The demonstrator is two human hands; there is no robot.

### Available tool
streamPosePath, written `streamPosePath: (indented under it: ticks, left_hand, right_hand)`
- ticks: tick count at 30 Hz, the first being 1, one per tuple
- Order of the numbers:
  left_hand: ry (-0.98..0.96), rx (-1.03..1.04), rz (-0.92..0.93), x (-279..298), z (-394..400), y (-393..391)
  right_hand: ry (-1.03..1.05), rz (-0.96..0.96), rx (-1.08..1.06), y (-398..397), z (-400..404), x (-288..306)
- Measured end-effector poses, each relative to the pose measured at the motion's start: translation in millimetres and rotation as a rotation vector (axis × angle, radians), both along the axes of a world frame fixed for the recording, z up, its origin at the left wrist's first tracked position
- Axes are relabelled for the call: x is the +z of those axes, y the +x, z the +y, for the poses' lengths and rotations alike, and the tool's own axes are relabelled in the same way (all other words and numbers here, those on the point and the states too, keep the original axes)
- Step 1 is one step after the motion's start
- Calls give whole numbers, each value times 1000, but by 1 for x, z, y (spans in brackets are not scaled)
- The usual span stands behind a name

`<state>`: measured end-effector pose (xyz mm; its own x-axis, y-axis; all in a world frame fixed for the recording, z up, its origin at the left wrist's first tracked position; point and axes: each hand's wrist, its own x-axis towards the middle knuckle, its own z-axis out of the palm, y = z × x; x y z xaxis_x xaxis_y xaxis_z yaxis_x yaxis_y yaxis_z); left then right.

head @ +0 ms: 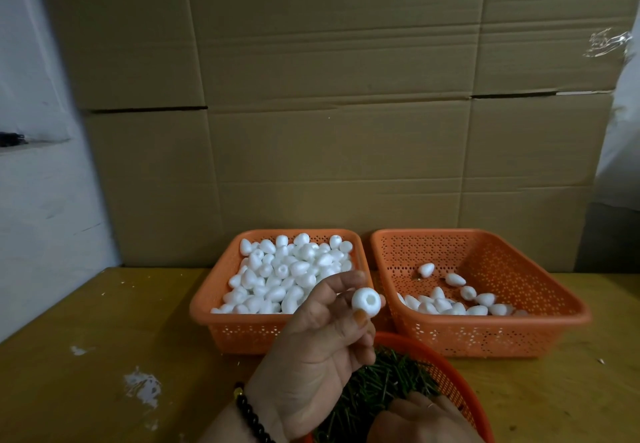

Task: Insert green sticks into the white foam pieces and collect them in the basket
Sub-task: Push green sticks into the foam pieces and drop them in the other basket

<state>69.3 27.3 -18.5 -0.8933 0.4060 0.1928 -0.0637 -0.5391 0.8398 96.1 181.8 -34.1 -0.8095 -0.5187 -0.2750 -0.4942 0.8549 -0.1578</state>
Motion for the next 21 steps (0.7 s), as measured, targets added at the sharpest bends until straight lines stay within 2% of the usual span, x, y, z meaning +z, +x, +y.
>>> streamPosePath:
  ticks: [1,4,7,13,16,18,21]
  left_hand:
    - [9,1,-10,0,1,0]
    - [23,2,-25,0,2,0]
    - [39,-19,-30,0,2,0]
    - [69,-41,-62,1,2,0]
    - [64,-33,-46,1,3,1]
    - [39,-11,-33,0,4,1]
    - [18,21,-40,-2,3,1]
  right_hand:
    - [-63,-4,4,0,0,-10]
    - [-66,72,-118,2,-1,-15]
    - [-49,42,-41,2,-4,-16]
    - [35,-10,-109,1,-5,-9]
    - [64,-20,-66,3,-3,-9]
    - [38,10,-123,6,-9,-3]
    - [-77,157,-212,3,-19,2]
